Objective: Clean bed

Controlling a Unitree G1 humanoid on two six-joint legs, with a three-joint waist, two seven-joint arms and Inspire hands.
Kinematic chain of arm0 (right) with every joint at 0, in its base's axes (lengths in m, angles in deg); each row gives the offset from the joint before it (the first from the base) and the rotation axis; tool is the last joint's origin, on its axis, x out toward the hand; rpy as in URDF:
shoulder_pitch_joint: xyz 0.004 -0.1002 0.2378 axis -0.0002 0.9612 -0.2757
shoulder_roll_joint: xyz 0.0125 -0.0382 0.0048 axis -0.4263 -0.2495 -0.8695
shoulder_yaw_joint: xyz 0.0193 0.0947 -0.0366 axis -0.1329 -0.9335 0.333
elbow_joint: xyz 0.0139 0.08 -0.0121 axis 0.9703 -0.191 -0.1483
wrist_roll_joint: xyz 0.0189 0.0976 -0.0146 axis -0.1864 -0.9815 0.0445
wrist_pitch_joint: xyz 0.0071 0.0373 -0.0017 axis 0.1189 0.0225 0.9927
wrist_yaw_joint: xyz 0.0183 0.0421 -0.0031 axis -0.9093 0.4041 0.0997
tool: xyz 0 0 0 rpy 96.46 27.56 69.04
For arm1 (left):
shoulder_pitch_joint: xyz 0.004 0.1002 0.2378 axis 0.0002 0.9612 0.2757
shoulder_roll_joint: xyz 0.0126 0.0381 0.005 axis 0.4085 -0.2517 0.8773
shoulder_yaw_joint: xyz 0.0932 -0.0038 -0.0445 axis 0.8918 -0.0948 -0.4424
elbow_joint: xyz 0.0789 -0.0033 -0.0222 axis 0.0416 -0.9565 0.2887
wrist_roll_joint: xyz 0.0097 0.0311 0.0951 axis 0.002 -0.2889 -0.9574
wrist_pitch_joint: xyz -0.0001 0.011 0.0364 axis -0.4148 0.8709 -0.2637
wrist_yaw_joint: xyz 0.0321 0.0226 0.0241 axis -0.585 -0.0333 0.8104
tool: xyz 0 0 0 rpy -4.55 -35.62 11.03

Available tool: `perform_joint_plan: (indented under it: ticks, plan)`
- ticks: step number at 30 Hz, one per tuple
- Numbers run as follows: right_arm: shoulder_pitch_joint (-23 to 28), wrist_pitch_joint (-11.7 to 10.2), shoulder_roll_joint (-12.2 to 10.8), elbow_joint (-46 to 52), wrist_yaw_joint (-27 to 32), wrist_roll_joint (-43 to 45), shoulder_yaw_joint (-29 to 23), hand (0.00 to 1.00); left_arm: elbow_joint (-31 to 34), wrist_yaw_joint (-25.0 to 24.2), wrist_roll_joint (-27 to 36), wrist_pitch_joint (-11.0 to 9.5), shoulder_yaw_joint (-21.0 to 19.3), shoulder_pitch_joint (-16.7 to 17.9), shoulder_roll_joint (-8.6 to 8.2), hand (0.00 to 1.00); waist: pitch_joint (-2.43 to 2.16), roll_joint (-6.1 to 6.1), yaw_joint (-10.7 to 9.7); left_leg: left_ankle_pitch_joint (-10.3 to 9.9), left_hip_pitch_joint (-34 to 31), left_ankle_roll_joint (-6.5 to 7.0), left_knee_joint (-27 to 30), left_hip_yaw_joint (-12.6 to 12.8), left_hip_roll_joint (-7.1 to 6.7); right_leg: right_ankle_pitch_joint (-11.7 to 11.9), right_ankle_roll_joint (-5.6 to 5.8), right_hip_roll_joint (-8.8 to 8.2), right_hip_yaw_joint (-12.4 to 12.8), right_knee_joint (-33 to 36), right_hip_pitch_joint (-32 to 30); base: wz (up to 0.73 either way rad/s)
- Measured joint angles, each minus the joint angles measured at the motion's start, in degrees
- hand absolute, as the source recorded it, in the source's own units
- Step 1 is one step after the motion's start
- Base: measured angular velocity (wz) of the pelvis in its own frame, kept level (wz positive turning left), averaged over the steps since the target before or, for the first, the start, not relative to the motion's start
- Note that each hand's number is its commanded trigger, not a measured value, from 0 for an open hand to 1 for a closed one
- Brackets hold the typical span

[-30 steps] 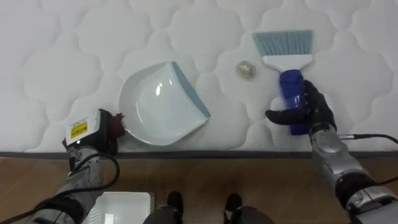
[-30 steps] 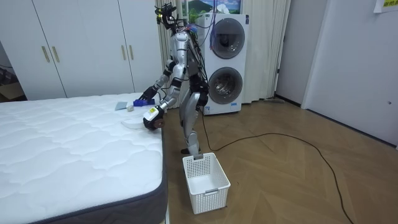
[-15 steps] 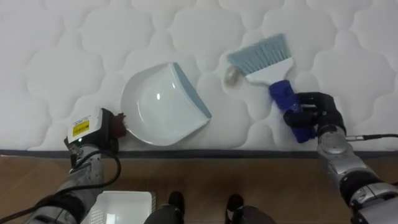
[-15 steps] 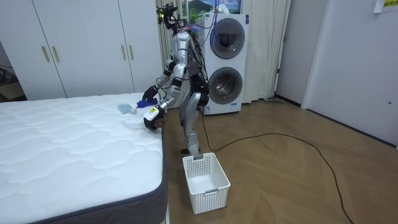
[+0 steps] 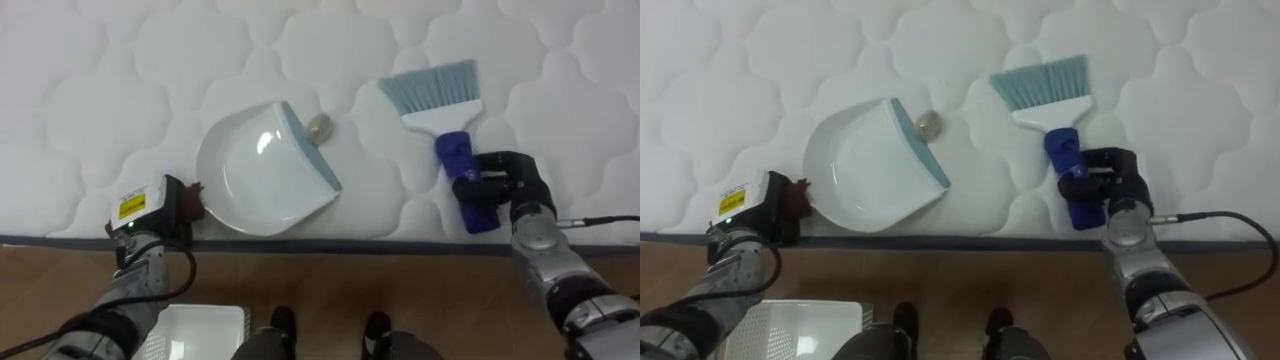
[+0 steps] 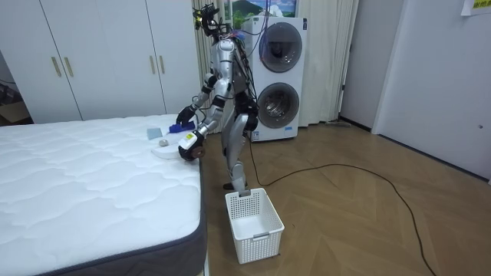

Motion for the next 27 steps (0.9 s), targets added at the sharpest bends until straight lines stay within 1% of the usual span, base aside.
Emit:
perform_joint_plan:
  ticks: [6, 11, 15, 17, 19, 20, 24, 26, 27]
  plan:
    - [-0.28, 0.0, 0.22, -0.04, 0.97, -0.01, 1.75, 1.0, -0.01, 0.49, 0.06, 0.42, 1.04, 0.0, -0.01, 1.0, -0.01, -0.03, 0.09, 0.0, 0.12, 0.0, -0.04, -0.08, -0.02, -0.01, -0.01, -0.09, -0.24, -0.03, 0.19, 0.0]
    - [-0.33, 0.09, 0.26, -0.04, 1.73, 1.1, 1.84, 1.0, 0.05, 0.49, 0.05, 0.5, 1.1, 0.0, -0.02, 1.0, -0.03, -0.06, -0.05, 0.0, 0.1, 0.01, 0.03, -0.11, -0.14, -0.06, -0.02, -0.28, -0.31, 0.17, 0.12, 0.0]
    - [-0.42, 0.48, 0.34, -0.14, 2.45, 4.12, 1.7, 1.0, 0.11, 0.48, 0.06, 1.06, 1.89, -0.01, -0.05, 1.0, -0.09, -0.16, -0.95, 0.13, 0.27, 0.21, 0.0, -0.22, -0.75, -0.62, 0.23, -0.98, -0.33, 1.03, 0.1, 0.07]
    - [-0.51, 0.73, 0.51, -0.15, 2.42, 4.66, 1.73, 1.0, 0.41, 0.41, 0.07, 1.53, 2.38, -0.01, -0.03, 1.0, -0.12, -0.21, -0.86, 0.16, 0.27, 0.27, -0.06, -0.2, -0.86, -0.62, 0.24, -1.08, -0.3, 1.03, 0.08, 0.02]
    - [-0.91, 1.8, 0.85, -0.17, 2.35, 6.23, 1.73, 1.0, 1.14, 0.0, -0.03, 2.11, 2.69, -0.01, -0.01, 1.0, -0.19, -0.34, -0.78, 0.2, 0.25, 0.33, -0.21, -0.23, -1.04, -0.69, 0.35, -1.21, -0.18, 1.1, -0.04, 0.0]
    - [-0.99, 1.93, 0.94, -0.18, 2.38, 7.07, 1.72, 1.0, 1.31, -0.06, -0.04, 2.27, 2.73, -0.02, 0.0, 1.0, -0.22, -0.37, -0.76, 0.2, 0.22, 0.33, -0.22, -0.23, -1.06, -0.69, 0.36, -1.21, -0.15, 1.1, -0.09, 0.0]
    - [-2.15, 3.74, 1.99, -0.34, 2.36, 13.83, 1.71, 1.0, 1.68, -0.13, -0.04, 2.83, 2.7, -0.12, 0.0, 1.0, -0.3, -0.59, -0.32, 0.21, 0.06, 0.35, -0.01, -0.37, -1.15, -0.71, 0.33, -1.4, -0.39, 1.54, -0.21, 0.01]
    - [-2.61, 4.77, 2.4, -0.38, 2.36, 16.07, 1.88, 1.0, 1.65, -0.28, -0.05, 3.29, 2.74, -0.32, 0.01, 1.0, -0.28, -0.98, -0.09, 0.21, 0.1, 0.35, 0.02, -0.36, -1.27, -0.91, 0.3, -1.63, -0.48, 1.94, -0.31, 0.03]
    - [-2.73, 5.39, 2.59, -0.43, 2.36, 18.32, 1.87, 1.0, 1.78, -0.69, -0.07, 3.8, 2.74, -0.42, 0.04, 1.0, -0.38, -1.43, -0.06, 0.24, 0.09, 0.37, 0.0, -0.33, -1.28, -1.01, 0.28, -1.67, -0.48, 2.07, -0.37, 0.0]
